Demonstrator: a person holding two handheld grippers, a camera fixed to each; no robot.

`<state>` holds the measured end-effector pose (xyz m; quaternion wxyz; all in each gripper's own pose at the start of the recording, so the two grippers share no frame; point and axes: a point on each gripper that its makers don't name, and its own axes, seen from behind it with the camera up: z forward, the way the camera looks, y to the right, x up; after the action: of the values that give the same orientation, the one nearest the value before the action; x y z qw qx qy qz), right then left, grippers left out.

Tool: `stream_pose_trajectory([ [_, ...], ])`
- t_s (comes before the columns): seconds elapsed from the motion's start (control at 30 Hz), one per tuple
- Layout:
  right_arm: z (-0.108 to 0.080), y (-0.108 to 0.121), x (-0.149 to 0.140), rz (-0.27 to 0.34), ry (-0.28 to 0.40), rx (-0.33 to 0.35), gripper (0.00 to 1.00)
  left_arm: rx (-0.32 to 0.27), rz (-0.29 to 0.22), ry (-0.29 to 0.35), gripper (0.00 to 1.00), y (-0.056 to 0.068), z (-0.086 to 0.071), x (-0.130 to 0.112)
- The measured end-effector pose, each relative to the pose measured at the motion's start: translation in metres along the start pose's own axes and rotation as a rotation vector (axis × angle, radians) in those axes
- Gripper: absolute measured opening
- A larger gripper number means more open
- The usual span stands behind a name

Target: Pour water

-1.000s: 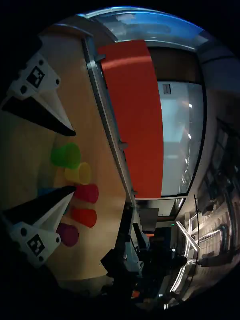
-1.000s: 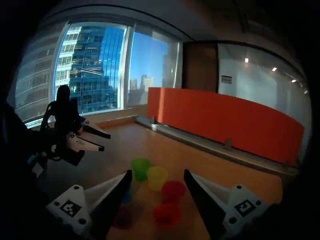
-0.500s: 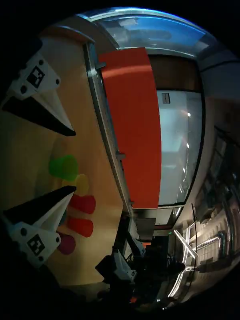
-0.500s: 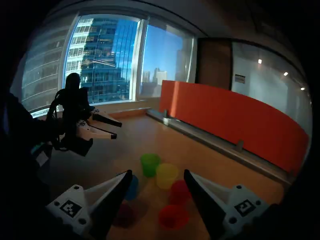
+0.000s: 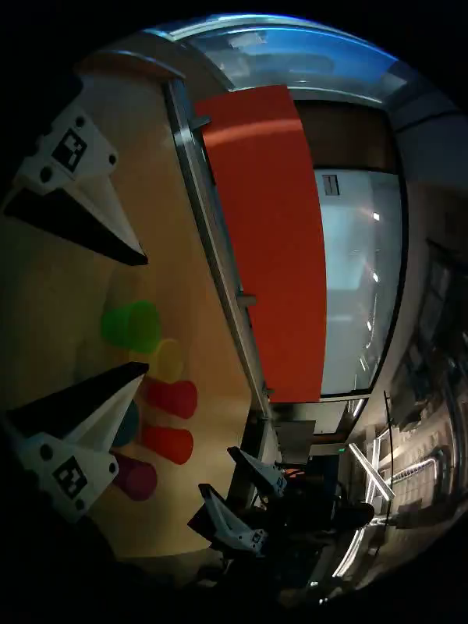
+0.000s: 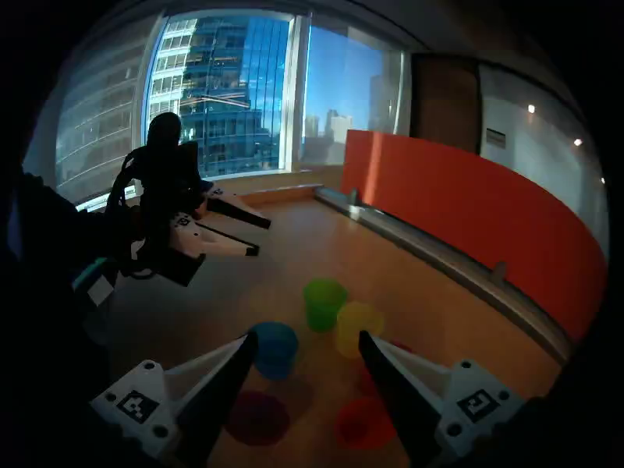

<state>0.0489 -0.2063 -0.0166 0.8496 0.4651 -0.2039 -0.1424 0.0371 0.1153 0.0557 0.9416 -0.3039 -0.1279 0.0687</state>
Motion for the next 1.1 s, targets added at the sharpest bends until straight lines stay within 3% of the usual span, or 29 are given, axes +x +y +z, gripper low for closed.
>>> stream_pose_trajectory([
  [0.47,0.020,-0.015,-0.025,-0.003,-0.103,0.069,1.00,-0.014,0.015,-0.072,0.92,-0.007,0.013,-0.019],
  [1.1,0.051,-0.033,-0.046,-0.001,-0.208,0.148,1.00,-0.067,0.032,-0.155,0.92,0.001,0.031,-0.048],
])
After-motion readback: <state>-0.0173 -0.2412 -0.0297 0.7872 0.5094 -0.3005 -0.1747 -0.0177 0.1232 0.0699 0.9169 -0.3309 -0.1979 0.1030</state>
